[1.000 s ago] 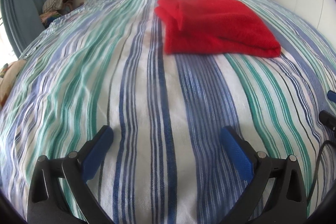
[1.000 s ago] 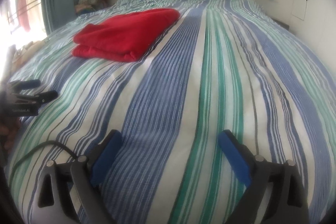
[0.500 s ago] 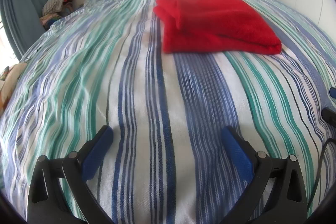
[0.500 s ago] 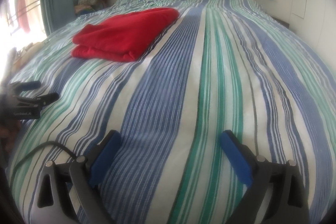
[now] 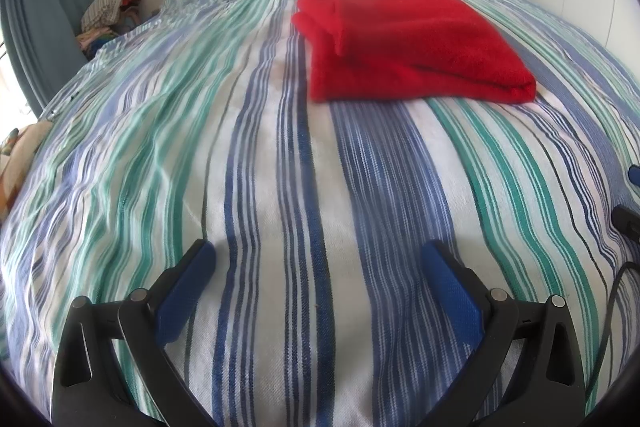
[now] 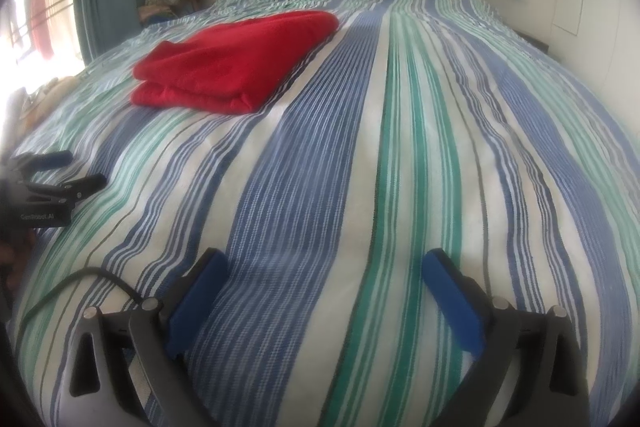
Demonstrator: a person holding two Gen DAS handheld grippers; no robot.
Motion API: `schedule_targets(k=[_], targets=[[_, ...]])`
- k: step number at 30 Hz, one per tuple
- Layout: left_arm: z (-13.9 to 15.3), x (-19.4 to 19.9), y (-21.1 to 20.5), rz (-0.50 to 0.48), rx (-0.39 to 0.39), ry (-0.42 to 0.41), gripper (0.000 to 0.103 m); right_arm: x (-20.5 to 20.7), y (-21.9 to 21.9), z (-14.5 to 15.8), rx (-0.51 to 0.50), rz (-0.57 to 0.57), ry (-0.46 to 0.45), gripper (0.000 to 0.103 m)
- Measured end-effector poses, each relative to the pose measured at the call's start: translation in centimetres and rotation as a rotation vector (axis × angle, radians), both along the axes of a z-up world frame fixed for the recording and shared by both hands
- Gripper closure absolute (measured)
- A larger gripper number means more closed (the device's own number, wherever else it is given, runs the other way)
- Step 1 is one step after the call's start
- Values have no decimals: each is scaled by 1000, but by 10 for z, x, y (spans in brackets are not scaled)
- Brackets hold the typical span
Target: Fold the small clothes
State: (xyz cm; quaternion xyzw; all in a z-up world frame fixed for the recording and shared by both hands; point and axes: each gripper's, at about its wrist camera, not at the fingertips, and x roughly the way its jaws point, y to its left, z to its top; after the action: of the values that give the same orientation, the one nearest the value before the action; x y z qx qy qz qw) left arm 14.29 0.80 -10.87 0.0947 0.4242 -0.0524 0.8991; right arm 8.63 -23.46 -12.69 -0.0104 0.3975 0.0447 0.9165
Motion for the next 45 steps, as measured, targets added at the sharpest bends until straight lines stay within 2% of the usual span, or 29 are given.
schedule_targets(k=[9,18,45], targets=[[-1,-3,-1,0,2,-30,0,1,1,0,5,-4,6,4],[-2,-3,-3,-2,4,-39,0,2,6,-2,-44,-21,7,3],[-4,-2,-1,-5,-14,-35,0,1,10,-2,-69,-32,10,1]])
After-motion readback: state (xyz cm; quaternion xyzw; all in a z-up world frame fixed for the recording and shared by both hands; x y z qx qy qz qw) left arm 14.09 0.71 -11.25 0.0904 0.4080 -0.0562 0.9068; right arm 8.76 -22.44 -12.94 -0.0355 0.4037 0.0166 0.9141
